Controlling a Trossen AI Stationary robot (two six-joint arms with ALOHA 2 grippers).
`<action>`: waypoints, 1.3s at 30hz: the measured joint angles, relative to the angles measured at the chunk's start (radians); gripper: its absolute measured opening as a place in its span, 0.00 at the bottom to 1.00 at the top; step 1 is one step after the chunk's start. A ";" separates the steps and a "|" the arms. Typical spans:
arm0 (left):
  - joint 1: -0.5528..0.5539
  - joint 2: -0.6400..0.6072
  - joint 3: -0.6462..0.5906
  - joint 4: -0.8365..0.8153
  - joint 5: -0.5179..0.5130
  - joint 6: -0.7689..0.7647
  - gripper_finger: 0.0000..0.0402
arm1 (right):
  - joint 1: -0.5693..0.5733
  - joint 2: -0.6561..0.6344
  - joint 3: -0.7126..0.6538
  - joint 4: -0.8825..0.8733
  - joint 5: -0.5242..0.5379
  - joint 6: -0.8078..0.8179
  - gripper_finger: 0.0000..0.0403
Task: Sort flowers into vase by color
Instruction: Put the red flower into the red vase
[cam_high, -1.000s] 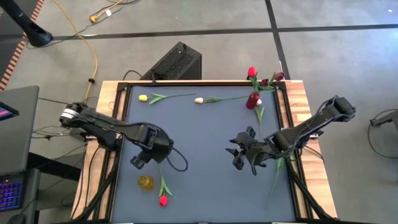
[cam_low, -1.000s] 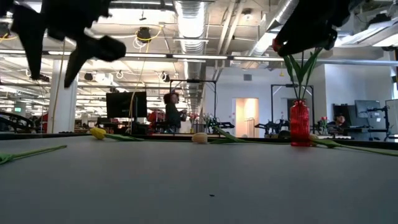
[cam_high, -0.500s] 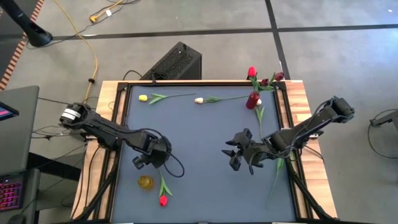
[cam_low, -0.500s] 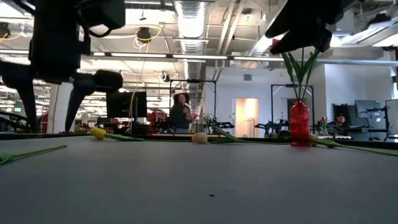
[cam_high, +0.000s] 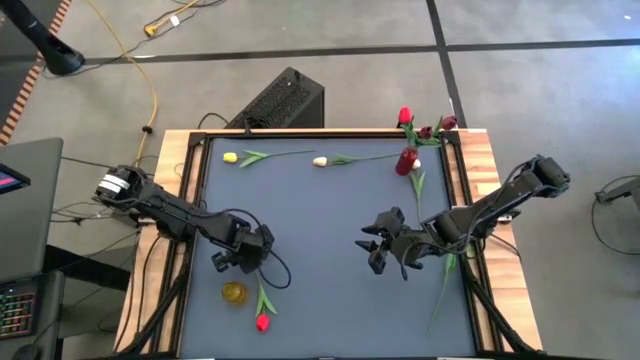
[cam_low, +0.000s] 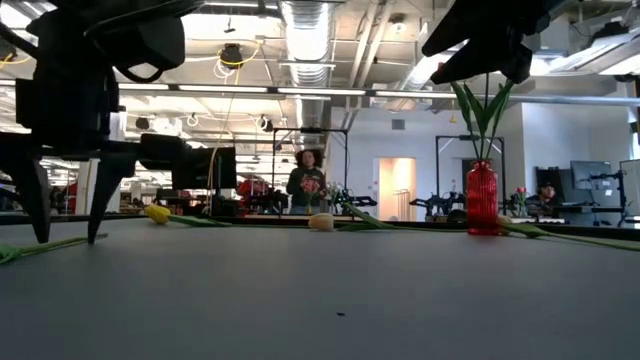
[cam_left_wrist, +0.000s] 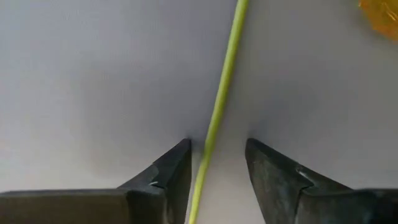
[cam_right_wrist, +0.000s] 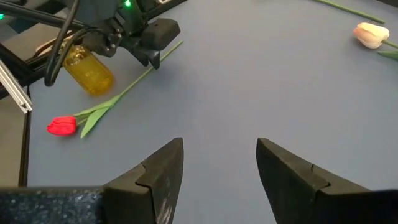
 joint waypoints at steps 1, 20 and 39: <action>0.000 -0.001 -0.006 0.005 0.005 0.000 0.32 | 0.000 0.000 0.000 0.000 0.000 0.000 0.56; 0.001 0.001 -0.006 0.035 0.009 -0.039 0.01 | 0.000 0.000 0.000 -0.003 0.001 0.002 0.56; 0.122 -0.005 0.458 0.054 -0.142 -0.097 0.00 | 0.003 -0.075 0.000 -0.155 -0.052 0.002 0.56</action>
